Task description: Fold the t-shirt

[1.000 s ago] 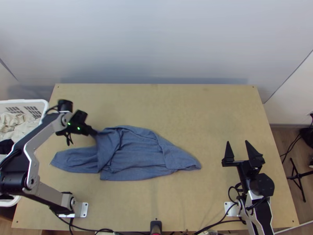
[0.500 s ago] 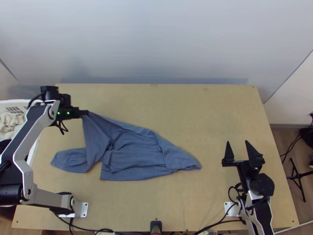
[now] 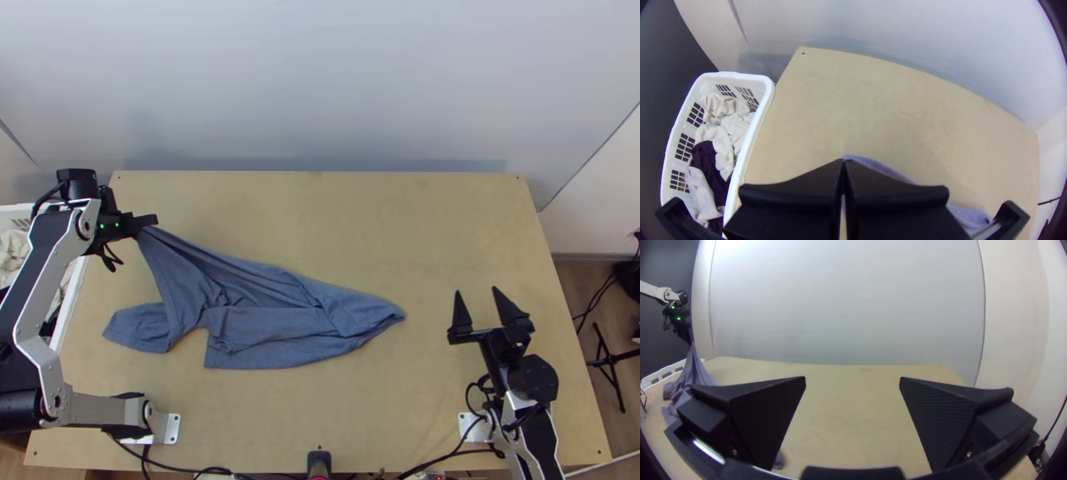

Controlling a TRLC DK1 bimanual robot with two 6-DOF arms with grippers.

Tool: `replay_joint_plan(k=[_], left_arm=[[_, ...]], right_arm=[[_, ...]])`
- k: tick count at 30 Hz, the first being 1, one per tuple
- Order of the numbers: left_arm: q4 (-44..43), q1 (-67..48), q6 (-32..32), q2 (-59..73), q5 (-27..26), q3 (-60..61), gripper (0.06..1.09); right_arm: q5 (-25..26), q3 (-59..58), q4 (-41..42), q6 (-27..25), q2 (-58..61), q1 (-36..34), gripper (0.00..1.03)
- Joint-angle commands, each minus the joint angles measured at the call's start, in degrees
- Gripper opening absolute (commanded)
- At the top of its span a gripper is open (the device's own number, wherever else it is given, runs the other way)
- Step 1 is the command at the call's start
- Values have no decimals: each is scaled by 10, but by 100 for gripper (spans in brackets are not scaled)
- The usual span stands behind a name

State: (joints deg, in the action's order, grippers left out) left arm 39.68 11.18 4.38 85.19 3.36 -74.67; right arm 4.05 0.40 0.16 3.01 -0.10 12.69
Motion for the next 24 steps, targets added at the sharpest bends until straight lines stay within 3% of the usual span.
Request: replay_joint_plan(k=[1, 6, 12, 14, 20, 24], left_arm=[[18, -35, 30, -12, 42, -2, 9], [22, -54, 46, -13, 55, 0, 9], [26, -49, 43, -17, 55, 3, 9], [26, -50, 40, -17, 55, 5, 9], [26, -51, 41, -19, 55, 1, 9], [26, -49, 40, -24, 55, 11, 9]], right_arm=[[-4, 0, -2, 3, 0, 45, 98], [-23, 33, -47, 1, 11, 35, 98], [-23, 188, -171, -15, 286, 102, 98], [-24, 215, -186, -15, 329, 108, 98], [-26, 286, -191, 74, 317, 215, 98], [-62, 352, -232, 115, 350, 212, 98]])
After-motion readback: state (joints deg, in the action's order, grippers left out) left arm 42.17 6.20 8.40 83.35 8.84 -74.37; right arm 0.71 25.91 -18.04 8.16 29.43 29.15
